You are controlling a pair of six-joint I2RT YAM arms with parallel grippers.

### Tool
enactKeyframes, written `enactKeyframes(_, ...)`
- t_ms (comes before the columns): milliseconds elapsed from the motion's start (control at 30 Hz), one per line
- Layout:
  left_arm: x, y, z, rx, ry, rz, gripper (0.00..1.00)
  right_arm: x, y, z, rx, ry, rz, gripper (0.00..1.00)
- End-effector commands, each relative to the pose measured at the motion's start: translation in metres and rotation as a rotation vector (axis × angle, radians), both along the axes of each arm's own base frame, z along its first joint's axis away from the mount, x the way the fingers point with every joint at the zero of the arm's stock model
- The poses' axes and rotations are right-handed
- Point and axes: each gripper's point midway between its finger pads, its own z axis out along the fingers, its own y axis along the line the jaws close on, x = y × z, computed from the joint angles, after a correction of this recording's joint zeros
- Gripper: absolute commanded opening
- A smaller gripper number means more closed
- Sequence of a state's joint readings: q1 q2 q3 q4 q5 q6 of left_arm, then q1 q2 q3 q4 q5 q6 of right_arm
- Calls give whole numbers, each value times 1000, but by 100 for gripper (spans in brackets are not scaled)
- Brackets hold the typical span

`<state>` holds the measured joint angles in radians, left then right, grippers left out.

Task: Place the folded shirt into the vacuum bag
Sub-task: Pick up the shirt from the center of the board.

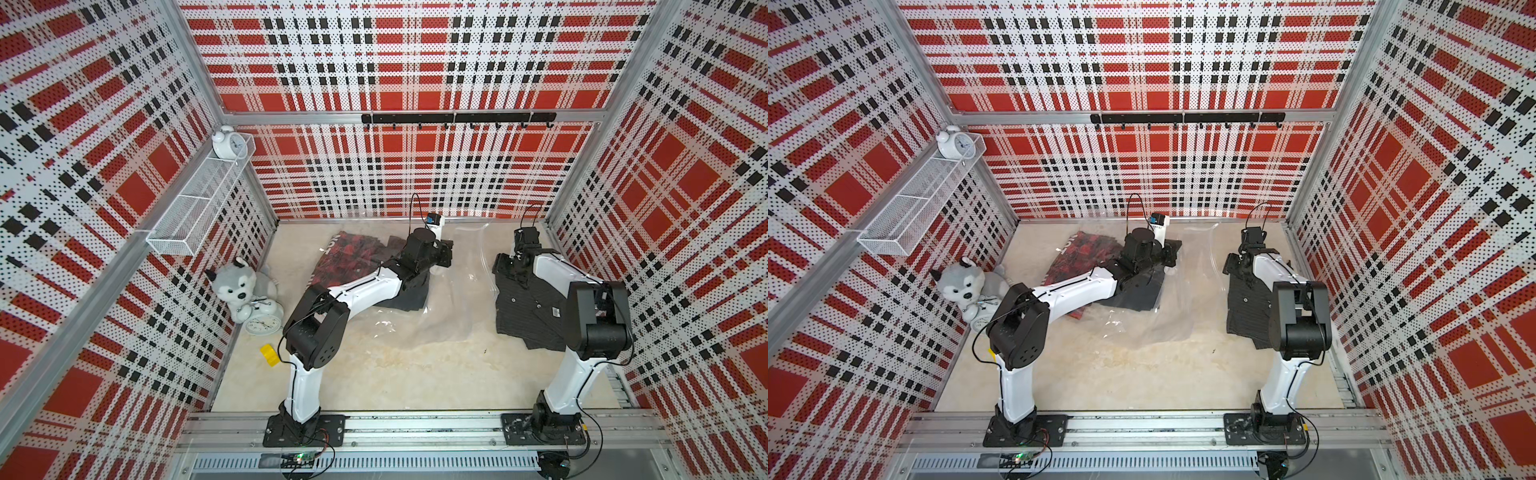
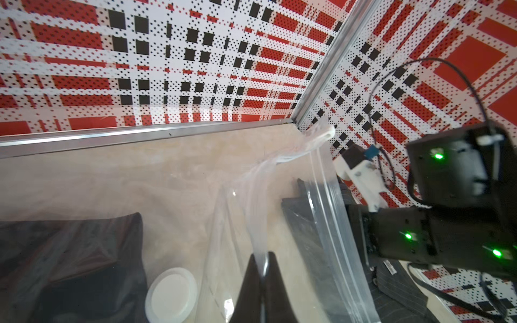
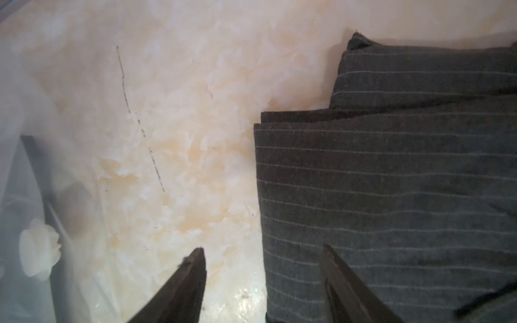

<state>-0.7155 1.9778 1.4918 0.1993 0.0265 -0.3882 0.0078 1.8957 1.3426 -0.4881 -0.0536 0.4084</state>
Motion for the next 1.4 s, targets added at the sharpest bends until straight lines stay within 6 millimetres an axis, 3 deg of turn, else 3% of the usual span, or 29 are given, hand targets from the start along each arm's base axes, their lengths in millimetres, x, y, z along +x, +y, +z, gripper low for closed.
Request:
enactKeyframes(0,1,-1,-11,-12,26,1,0,9,-11,-10,-59,44,-1,64)
enactKeyframes(233,-7,3,-14,-9,35,8,0,34,-24,-29,-143,105,-6,61)
enactKeyframes(400,-8,1,-16,-11,44,2,0,40,-24,-44,-188,147,10,59)
enactKeyframes(667,-9,-5,-19,-13,49,-8,0,28,-20,-50,-227,197,17,55)
enactKeyframes(800,-10,-8,-19,-12,49,-12,0,23,-16,-54,-214,209,44,41)
enactKeyframes(1033,-14,-10,-25,-3,56,-11,0,7,-8,-48,-171,190,72,32)
enactKeyframes(1167,-17,-14,-29,-2,61,-19,0,-7,-8,-44,-155,178,70,18)
enactKeyframes(1367,-23,-25,-34,1,65,-40,0,-32,-13,-37,-87,132,51,6)
